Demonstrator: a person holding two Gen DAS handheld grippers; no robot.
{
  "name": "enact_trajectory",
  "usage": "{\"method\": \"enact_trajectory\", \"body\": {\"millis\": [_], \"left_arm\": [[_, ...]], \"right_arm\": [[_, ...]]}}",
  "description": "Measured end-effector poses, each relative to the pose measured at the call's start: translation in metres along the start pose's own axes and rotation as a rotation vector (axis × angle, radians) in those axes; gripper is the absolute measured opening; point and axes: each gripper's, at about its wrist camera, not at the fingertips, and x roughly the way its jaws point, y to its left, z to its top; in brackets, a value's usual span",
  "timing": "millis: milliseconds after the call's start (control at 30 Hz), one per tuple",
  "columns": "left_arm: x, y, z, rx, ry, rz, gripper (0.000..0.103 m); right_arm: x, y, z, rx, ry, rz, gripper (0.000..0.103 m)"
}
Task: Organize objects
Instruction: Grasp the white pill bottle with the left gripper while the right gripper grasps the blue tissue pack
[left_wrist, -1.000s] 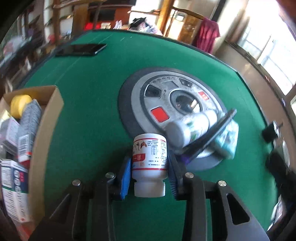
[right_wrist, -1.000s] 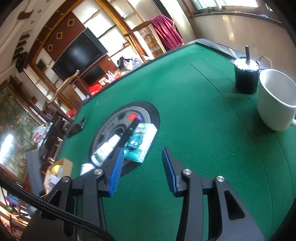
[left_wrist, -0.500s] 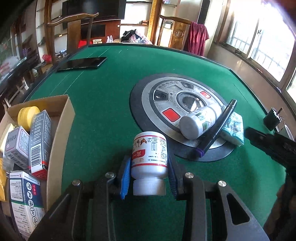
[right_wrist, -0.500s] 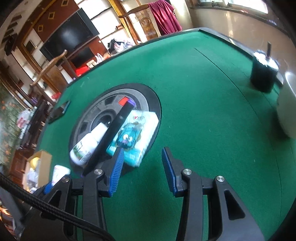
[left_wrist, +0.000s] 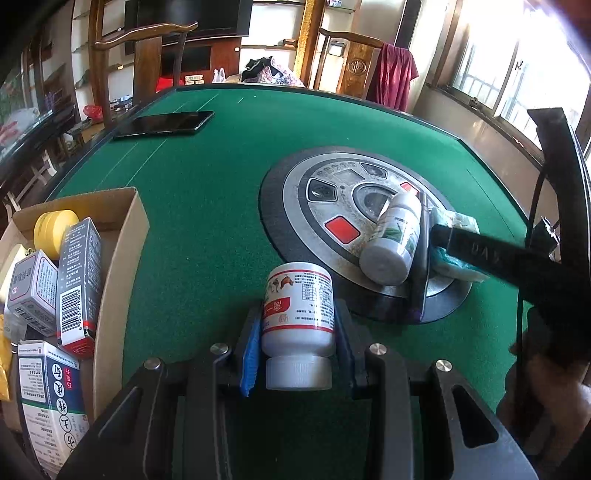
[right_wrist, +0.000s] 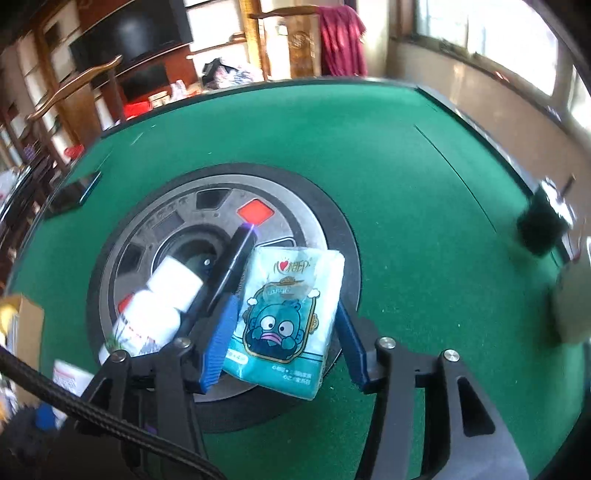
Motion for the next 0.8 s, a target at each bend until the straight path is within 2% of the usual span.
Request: {"method": "enact_trajectory", "body": {"millis": [67,100,133,167,300,467,667,800], "left_arm": [[0.000,-0.001,-0.001,0.008,-0.003,0.002,0.030],[0.000,0.000,-0.002,0.009,-0.004,0.002,0.030],[0.000,0.000,-0.002,0.010,-0.005,0.001,0.030],[-0.001,0.000,-0.002,0.009,-0.005,0.000,0.030],[-0.001,0.000,-0.003,0.011,-0.008,0.004,0.030],[-0.002,0.000,-0.005,0.003,-0.007,-0.002,0.030],[-0.003,0.003,-0.005,-0.011,-0.009,-0.015,0.030],[-0.004,0.004,-0.005,-0.023,-0.015,-0.013,0.030]], "right_arm": [[-0.004,-0.002,-0.003,-0.041,0.006,0.021,0.034],[-0.007,-0.006,-0.006,-0.049,0.010,0.040,0.031],[-0.012,-0.012,-0.011,-0.046,0.013,0.071,0.021],[-0.015,-0.017,-0.015,-0.039,0.017,0.097,0.018],[-0.031,-0.034,-0.037,-0.030,0.018,0.134,0.018],[-0.043,-0.048,-0.054,0.013,0.030,0.220,0.018],[-0.051,-0.043,-0.048,0.003,-0.032,0.285,0.016],[-0.057,-0.037,-0.043,-0.003,-0.059,0.295,0.016]]}}
